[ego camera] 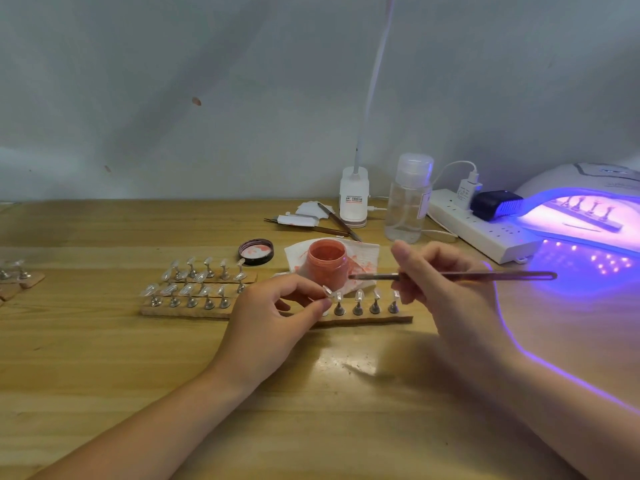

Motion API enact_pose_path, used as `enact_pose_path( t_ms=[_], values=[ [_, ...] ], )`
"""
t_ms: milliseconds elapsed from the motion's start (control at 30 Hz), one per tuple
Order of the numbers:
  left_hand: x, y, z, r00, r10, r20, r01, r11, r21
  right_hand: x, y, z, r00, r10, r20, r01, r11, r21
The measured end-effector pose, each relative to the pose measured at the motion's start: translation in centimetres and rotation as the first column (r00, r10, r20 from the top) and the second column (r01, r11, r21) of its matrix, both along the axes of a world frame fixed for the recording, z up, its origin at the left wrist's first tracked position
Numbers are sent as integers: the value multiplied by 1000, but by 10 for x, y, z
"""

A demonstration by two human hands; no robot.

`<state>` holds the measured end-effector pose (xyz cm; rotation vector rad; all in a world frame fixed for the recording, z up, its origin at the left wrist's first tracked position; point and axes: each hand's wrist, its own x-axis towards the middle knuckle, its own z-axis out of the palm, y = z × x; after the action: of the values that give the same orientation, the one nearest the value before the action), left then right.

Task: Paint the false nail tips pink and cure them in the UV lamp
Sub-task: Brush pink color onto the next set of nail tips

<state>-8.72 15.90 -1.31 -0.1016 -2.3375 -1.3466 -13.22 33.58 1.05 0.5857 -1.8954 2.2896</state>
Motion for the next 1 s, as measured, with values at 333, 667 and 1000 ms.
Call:
enact_pose_path(
  t_ms=[333,667,1000],
  values=[
    [1,0,2,999,-47,-2,47,999,14,15,-7,-9,983,-31,-182,34,999,12],
    [2,2,3,997,-71,-15,71,997,16,14,-9,-15,972,23,-232,-7,997,71],
    [3,2,4,997,-79,1,79,997,14,13,-7,-17,962,59,-268,-35,995,92]
  ],
)
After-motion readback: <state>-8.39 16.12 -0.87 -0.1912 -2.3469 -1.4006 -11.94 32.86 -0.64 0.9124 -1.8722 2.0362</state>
